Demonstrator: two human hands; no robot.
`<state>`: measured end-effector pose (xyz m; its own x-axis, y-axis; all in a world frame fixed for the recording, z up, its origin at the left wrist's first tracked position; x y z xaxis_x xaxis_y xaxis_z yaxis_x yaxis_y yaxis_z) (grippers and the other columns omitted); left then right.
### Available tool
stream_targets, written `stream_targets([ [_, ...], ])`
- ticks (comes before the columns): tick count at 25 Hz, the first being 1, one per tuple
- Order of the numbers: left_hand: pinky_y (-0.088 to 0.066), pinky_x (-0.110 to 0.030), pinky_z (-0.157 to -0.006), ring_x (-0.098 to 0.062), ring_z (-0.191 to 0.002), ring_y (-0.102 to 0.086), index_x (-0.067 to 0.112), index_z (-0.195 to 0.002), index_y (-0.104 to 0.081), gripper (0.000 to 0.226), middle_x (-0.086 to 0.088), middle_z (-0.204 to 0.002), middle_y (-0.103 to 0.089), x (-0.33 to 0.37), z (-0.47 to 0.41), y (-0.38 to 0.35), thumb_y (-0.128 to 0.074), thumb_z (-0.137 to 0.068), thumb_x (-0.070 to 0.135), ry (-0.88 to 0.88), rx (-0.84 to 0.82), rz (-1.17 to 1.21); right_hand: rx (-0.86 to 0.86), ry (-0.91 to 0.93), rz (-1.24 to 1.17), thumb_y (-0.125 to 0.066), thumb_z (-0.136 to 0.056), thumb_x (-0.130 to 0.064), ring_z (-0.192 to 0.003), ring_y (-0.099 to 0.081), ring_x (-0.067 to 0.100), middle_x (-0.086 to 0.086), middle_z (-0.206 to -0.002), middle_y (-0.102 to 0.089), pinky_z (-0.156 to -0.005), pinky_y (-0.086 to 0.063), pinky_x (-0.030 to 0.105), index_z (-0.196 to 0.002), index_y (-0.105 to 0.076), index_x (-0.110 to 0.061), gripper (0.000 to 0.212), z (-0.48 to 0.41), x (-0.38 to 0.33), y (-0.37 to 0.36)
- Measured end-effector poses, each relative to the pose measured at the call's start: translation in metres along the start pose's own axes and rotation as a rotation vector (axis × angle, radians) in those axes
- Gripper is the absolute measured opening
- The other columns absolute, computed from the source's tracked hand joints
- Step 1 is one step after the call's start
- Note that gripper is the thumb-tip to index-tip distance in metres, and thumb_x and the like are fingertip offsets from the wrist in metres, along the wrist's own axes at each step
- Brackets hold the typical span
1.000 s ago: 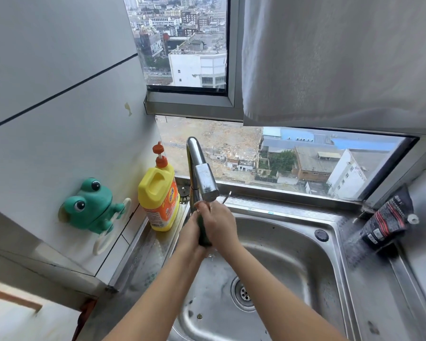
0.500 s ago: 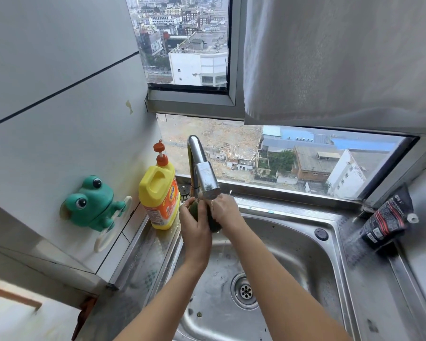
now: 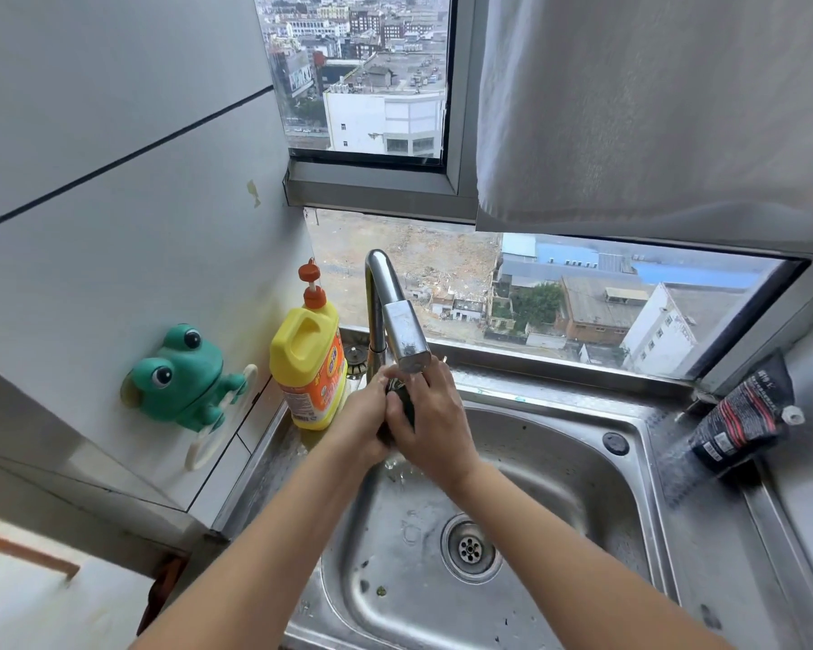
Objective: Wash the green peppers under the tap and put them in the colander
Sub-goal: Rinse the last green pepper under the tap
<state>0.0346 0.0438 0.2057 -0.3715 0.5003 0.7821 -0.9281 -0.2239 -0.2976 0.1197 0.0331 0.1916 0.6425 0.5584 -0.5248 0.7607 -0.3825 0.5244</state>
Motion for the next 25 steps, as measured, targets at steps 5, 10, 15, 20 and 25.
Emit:
stream_targets([
  [5, -0.043, -0.019, -0.050, -0.017, -0.065, -0.059, 0.008, -0.083, -0.061, 0.025, 0.001, -0.065, -0.061, -0.006, -0.007, -0.003, -0.045, -0.097, 0.019, -0.367, 0.045, -0.247, 0.103, -0.633, -0.311, -0.047, -0.085, -0.030, -0.080, -0.053, 0.013, 0.000, -0.087, -0.061, -0.073, -0.042, 0.026, -0.092, -0.064, -0.014, 0.025, -0.005, 0.001, -0.010],
  [10, -0.045, -0.031, -0.084, -0.021, -0.098, -0.054, 0.010, -0.115, -0.052, 0.052, -0.006, -0.105, -0.058, -0.021, 0.001, 0.006, -0.050, -0.086, 0.053, -0.821, 0.134, -0.675, 0.045, -1.421, -1.025, -0.053, -0.088, -0.010, -0.063, -0.058, 0.025, 0.009, -0.063, -0.060, -0.063, -0.048, 0.033, -0.068, -0.062, -0.012, 0.022, -0.020, 0.011, -0.006],
  [15, -0.046, -0.036, -0.089, -0.019, -0.100, -0.057, 0.015, -0.115, -0.055, 0.054, -0.003, -0.105, -0.062, -0.015, 0.004, 0.006, -0.043, -0.083, 0.056, -0.756, 0.097, -0.494, 0.010, -0.997, -0.658, -0.051, -0.086, -0.031, -0.068, -0.055, 0.018, -0.003, -0.065, -0.059, -0.066, -0.044, 0.036, -0.066, -0.065, -0.022, 0.026, -0.011, 0.005, -0.009],
  [20, -0.051, -0.030, -0.063, -0.018, -0.073, -0.064, 0.022, -0.084, -0.066, 0.027, -0.001, -0.077, -0.067, 0.004, 0.003, 0.002, -0.044, -0.097, 0.032, -0.264, 0.004, -0.134, -0.089, -0.486, -0.487, -0.048, -0.085, -0.032, -0.079, -0.053, 0.000, -0.012, -0.086, -0.056, -0.070, -0.043, 0.016, -0.105, -0.055, -0.019, 0.026, 0.003, 0.001, 0.000],
  [25, -0.041, -0.016, -0.041, -0.008, -0.049, -0.058, 0.016, -0.076, -0.060, 0.030, 0.006, -0.055, -0.061, -0.003, 0.005, -0.006, -0.042, -0.099, 0.025, -0.301, 0.011, -0.115, 0.094, -0.466, -0.330, -0.045, -0.092, -0.042, -0.070, -0.048, -0.008, -0.019, -0.076, -0.048, -0.063, -0.034, 0.007, -0.094, -0.052, -0.028, 0.016, 0.014, -0.004, 0.000],
])
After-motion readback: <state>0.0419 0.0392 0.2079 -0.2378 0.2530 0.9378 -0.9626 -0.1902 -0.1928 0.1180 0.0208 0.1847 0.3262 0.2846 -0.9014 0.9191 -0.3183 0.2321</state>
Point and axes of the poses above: each hand's wrist, its own z-axis away from the middle knuckle, its own y-axis out of the back of the hand, x = y × z, the point moved 2 cm from there along -z, towards the middle knuckle
